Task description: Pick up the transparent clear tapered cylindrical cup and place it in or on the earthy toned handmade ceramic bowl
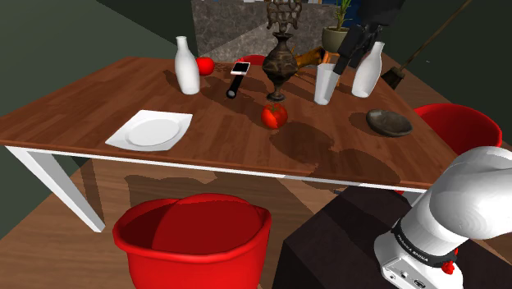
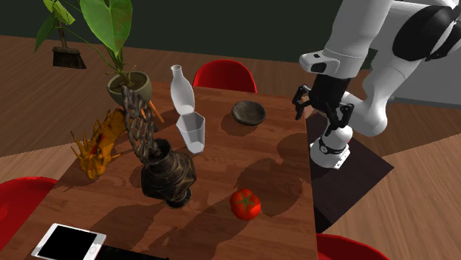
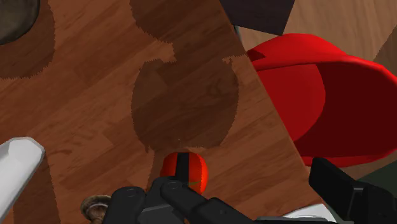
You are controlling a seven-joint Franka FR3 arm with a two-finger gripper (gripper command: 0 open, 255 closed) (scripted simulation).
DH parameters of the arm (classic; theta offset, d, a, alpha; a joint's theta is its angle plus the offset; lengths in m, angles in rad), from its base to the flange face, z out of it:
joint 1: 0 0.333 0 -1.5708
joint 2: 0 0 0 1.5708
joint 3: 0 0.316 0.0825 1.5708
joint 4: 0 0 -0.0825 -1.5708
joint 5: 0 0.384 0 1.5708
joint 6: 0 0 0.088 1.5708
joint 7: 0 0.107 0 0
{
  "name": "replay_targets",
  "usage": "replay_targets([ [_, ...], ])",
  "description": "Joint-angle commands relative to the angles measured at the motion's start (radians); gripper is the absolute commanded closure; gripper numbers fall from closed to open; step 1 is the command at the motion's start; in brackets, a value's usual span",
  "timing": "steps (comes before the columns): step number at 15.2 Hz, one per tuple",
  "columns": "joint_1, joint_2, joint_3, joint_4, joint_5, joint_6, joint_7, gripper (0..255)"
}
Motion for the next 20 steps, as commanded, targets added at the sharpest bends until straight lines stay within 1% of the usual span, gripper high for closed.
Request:
replay_targets([
  [1, 0.000, 0.000, 0.000, 0.000, 0.000, 0.000, 0.000, 0],
  [6, -0.028, 0.140, -0.053, 0.040, -0.058, 0.074, -0.072, 0],
  [11, -0.053, 0.292, -0.103, 0.107, -0.106, 0.140, -0.137, 0],
  [16, -0.073, 0.454, -0.150, 0.202, -0.140, 0.192, -0.198, 0],
  [20, -0.090, 0.590, -0.185, 0.298, -0.156, 0.221, -0.245, 0],
])
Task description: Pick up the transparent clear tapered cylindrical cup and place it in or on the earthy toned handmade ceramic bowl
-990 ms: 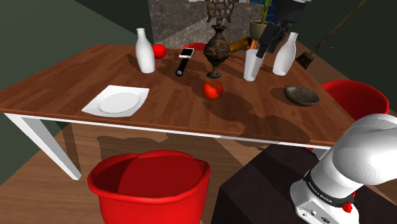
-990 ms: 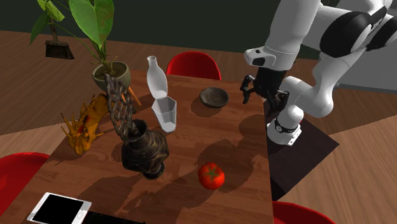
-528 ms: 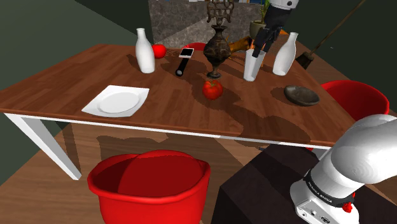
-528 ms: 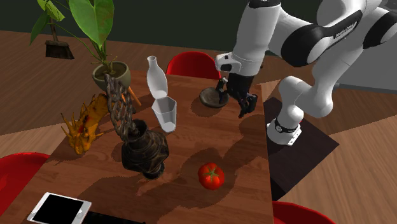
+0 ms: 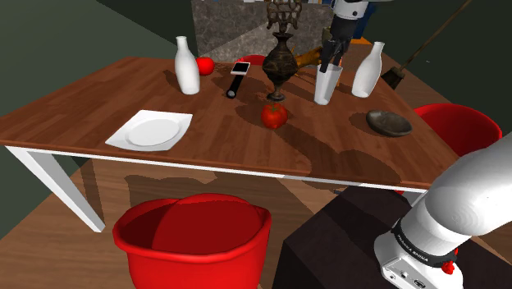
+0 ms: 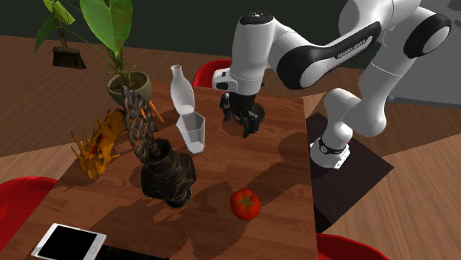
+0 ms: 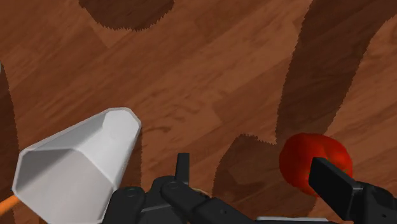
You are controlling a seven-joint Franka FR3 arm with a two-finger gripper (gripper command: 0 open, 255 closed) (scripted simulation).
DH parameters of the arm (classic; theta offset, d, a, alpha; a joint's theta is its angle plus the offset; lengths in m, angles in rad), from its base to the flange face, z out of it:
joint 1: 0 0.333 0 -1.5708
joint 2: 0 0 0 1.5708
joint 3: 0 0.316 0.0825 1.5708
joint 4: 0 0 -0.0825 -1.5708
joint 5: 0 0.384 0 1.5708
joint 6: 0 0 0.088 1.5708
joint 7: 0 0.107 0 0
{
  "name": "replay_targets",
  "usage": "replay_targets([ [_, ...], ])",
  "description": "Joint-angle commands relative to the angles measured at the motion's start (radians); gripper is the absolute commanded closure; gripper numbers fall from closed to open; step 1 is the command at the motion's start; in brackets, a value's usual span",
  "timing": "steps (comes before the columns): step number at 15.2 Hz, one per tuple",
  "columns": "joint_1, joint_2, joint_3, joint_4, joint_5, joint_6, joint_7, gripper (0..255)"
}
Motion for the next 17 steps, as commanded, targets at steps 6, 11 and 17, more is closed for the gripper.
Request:
replay_targets([
  [6, -0.036, 0.249, -0.057, 0.200, -0.009, 0.033, -0.089, 0],
  [11, -0.061, 0.392, -0.079, 0.329, -0.001, 0.041, -0.133, 0],
  [17, -0.065, 0.412, -0.080, 0.274, 0.004, 0.115, -0.136, 0],
])
